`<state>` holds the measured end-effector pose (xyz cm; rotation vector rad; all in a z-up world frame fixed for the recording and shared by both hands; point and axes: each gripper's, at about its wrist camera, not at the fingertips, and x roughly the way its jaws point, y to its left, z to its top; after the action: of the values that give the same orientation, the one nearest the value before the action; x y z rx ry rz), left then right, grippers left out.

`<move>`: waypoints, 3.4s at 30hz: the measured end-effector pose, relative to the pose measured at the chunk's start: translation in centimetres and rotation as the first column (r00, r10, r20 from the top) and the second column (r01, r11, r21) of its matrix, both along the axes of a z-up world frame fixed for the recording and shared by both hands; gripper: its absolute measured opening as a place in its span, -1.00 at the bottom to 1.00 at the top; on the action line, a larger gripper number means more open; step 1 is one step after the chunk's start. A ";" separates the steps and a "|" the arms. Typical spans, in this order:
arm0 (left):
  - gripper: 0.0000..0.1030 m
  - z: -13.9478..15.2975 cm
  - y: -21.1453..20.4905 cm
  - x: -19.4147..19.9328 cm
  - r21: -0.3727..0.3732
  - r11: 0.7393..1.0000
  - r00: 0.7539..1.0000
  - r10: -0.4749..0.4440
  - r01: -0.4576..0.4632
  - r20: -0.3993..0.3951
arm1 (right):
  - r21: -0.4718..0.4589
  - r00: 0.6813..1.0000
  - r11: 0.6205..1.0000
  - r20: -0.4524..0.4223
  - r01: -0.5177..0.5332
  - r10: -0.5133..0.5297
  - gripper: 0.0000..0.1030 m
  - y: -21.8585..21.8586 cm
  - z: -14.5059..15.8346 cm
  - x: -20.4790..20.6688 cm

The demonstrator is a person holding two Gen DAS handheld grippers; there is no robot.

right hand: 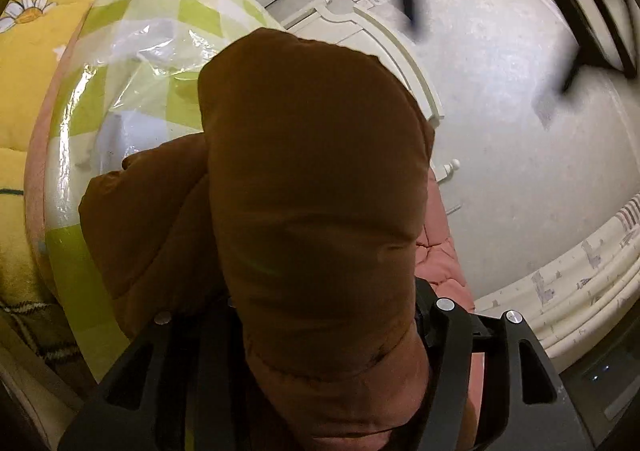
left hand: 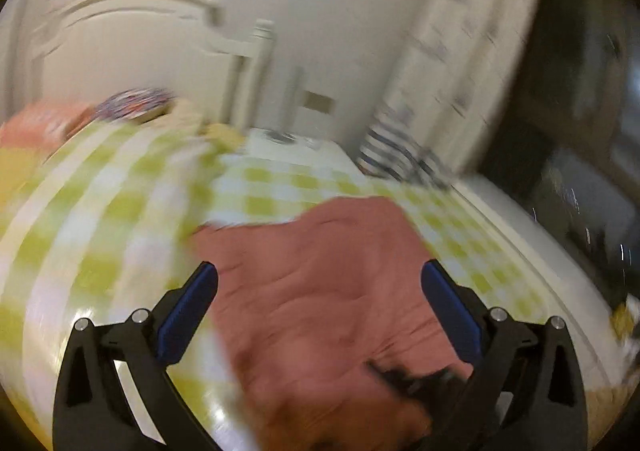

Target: Fold large clothes

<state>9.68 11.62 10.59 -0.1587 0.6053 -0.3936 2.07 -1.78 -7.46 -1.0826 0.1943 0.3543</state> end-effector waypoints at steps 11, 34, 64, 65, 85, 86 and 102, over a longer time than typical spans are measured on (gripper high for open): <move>0.96 -12.0 -3.6 12.8 0.062 0.995 0.952 -0.052 0.073 -0.300 | -0.020 1.000 1.000 0.014 -0.005 0.005 0.25 -0.6 -0.7 0.3; 0.96 -10.5 -3.2 10.9 0.164 0.986 0.975 0.040 -0.004 -0.219 | 0.344 0.920 0.925 -0.393 0.162 -0.015 0.91 -6.8 3.8 3.0; 0.96 -10.3 -0.1 6.5 0.066 0.949 0.935 0.315 -0.308 -0.163 | 0.539 0.873 0.805 -0.485 0.248 0.056 0.43 -14.2 7.4 7.9; 0.96 -10.3 -0.1 6.5 0.062 0.951 0.938 0.308 -0.302 -0.160 | 0.509 0.872 0.824 -0.489 0.250 0.037 0.43 -14.1 5.8 8.4; 0.96 -10.6 0.7 6.1 0.031 0.946 0.930 0.324 -0.324 -0.172 | 0.463 0.803 0.803 -0.595 0.375 -0.033 0.42 -14.6 7.3 19.4; 0.96 -10.6 0.8 6.1 0.029 0.945 0.930 0.325 -0.325 -0.173 | 0.451 0.812 0.815 -0.582 0.364 -0.041 0.42 -14.3 7.8 19.4; 0.96 -11.0 1.1 6.4 0.026 0.943 0.923 0.331 -0.332 -0.197 | 0.237 0.723 0.818 -0.631 0.525 -0.281 0.45 -9.7 5.5 30.8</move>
<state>16.06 12.71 -0.37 -0.3068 0.7596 -0.0505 32.85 -11.45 -1.98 -0.4635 0.8627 0.2856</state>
